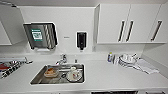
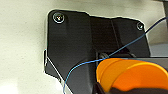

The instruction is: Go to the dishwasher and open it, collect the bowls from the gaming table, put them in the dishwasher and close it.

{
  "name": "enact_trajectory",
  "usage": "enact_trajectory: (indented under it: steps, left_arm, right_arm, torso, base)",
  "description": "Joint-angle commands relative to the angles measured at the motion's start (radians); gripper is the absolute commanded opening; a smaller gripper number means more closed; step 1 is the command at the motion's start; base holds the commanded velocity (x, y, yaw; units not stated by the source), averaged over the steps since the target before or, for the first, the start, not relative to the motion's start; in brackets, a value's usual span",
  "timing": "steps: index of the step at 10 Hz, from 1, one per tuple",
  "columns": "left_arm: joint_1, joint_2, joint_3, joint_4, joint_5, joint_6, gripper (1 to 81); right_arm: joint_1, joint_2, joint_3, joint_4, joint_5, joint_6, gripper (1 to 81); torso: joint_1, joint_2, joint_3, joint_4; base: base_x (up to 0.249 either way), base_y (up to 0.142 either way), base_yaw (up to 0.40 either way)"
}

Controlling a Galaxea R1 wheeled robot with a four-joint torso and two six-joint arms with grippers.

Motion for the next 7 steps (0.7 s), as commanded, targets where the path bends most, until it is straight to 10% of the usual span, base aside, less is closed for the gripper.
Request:
enact_trajectory:
  steps: [1,7]
  left_arm:
    - [-0.027,-0.189,0.183,-0.004,0.002,-0.038,1.0]
    - [-0.116,-0.44,0.447,-0.004,-0.018,-0.101,1.0]
  right_arm:
    - [0.036,-0.019,0.022,0.006,-0.048,0.002,1.0]
    - [0.043,-0.046,0.056,0.005,-0.046,0.005,1.0]
  torso:
    - [0.0,0.0,-0.092,0.0]
    - [0.0,0.0,-0.272,0.0]
  base:
    - [0.0,0.0,0.0]
    - [0.0,0.0,0.0]
